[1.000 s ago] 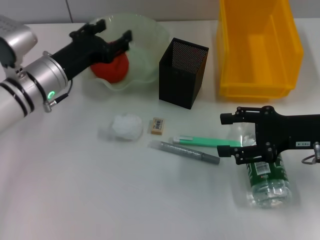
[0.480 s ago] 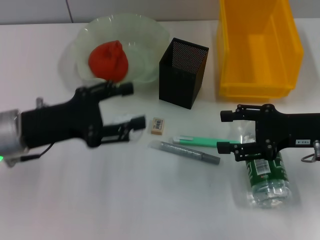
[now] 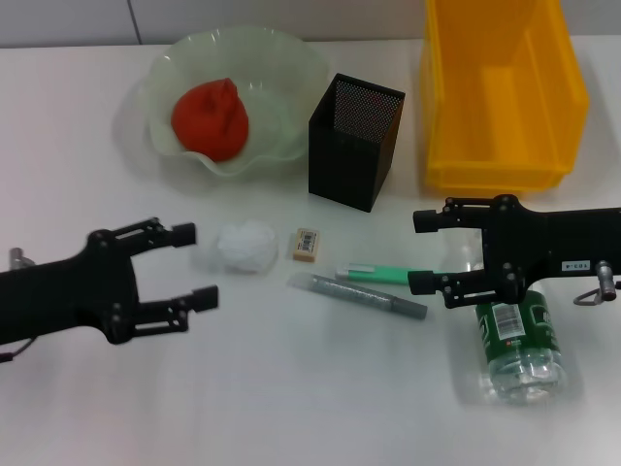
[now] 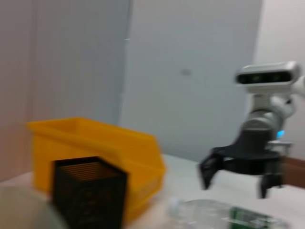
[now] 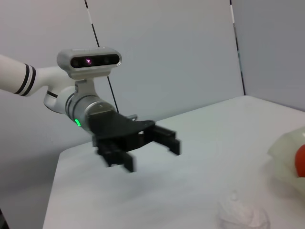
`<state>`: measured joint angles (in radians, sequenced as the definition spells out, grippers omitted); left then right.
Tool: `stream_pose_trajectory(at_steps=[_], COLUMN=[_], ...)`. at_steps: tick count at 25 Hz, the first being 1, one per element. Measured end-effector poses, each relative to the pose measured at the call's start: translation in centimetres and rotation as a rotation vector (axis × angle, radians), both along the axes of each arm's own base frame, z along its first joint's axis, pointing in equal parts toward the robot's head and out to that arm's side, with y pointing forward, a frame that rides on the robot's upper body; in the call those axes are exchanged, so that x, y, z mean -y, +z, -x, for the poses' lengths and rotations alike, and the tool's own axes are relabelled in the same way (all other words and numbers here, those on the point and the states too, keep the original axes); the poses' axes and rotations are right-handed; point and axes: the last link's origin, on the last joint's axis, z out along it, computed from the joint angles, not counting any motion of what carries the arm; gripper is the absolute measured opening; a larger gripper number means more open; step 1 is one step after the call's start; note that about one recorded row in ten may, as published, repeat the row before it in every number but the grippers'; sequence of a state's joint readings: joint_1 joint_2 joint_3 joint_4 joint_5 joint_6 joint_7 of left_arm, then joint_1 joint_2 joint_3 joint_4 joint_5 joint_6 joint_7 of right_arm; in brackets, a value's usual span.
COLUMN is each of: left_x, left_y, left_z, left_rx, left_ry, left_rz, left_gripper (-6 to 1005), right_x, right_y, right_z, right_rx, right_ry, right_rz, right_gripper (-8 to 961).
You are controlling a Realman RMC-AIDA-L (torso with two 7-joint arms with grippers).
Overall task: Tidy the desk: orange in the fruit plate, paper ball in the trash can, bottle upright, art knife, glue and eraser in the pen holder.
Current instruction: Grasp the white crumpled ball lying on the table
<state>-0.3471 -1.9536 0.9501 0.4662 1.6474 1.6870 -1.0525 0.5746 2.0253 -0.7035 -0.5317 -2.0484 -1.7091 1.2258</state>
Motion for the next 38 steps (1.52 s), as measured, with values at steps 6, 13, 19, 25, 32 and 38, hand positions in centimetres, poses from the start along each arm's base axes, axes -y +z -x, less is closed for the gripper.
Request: stream_pose_trajectory(at_steps=[6, 13, 19, 25, 32, 38], left_x=[-1.3, -3.3, -4.2, -5.2, -5.6, -6.0], left_y=[-0.8, -3.4, -5.1, -5.6, -6.6, -7.2], left_z=[1.5, 1.1, 0.1, 0.0, -0.7, -0.8], left_rx=[-0.093, -0.182, -0.222, -0.266, -0.309, -0.340], left_ry=[0.071, 0.107, 0.085, 0.091, 0.056, 0.049], left_rz=[-0.117, -0.141, -0.125, -0.145, -0.113, -0.107], left_gripper=[837, 838, 836, 835, 835, 832], right_x=[-0.1, -0.3, -0.3, -0.3, -0.5, -0.5], right_y=[-0.2, -0.2, 0.1, 0.1, 0.2, 0.3], right_z=[0.3, 0.3, 0.0, 0.0, -0.1, -0.2], right_rx=[0.000, 0.009, 0.012, 0.013, 0.017, 0.020], right_ry=[-0.006, -0.030, -0.042, -0.042, -0.052, -0.056], right_rz=[0.014, 0.029, 0.022, 0.021, 0.015, 0.014], right_gripper=[808, 807, 807, 807, 807, 807])
